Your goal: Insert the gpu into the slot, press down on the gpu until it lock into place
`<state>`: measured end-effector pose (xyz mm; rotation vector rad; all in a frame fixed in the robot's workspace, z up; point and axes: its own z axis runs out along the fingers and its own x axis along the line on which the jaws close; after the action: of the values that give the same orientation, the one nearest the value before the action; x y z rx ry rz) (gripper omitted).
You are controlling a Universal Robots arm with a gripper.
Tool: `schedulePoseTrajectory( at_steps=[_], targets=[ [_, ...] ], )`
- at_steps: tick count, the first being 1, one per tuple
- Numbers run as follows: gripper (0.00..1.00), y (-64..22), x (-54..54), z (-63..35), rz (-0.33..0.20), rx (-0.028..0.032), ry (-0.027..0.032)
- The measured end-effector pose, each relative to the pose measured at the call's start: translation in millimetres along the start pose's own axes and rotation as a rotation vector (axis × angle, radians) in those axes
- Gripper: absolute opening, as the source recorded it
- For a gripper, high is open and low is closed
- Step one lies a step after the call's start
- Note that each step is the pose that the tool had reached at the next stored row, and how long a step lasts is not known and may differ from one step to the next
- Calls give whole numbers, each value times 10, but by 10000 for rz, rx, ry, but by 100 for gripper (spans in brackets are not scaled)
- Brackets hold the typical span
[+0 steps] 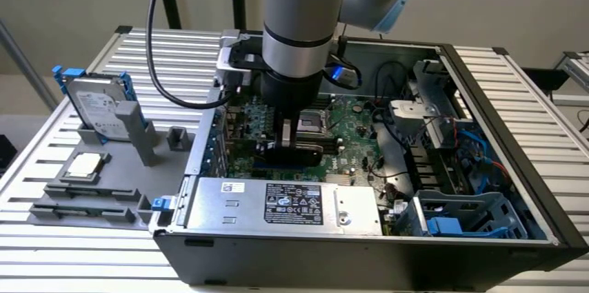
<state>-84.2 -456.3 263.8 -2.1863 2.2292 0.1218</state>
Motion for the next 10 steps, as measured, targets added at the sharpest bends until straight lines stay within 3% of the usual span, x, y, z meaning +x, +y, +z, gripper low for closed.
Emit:
schedulePoseTrajectory(
  at_steps=[10],
  targets=[
    [26, -4, 11, 73, -1, -1, 3]
  ],
)
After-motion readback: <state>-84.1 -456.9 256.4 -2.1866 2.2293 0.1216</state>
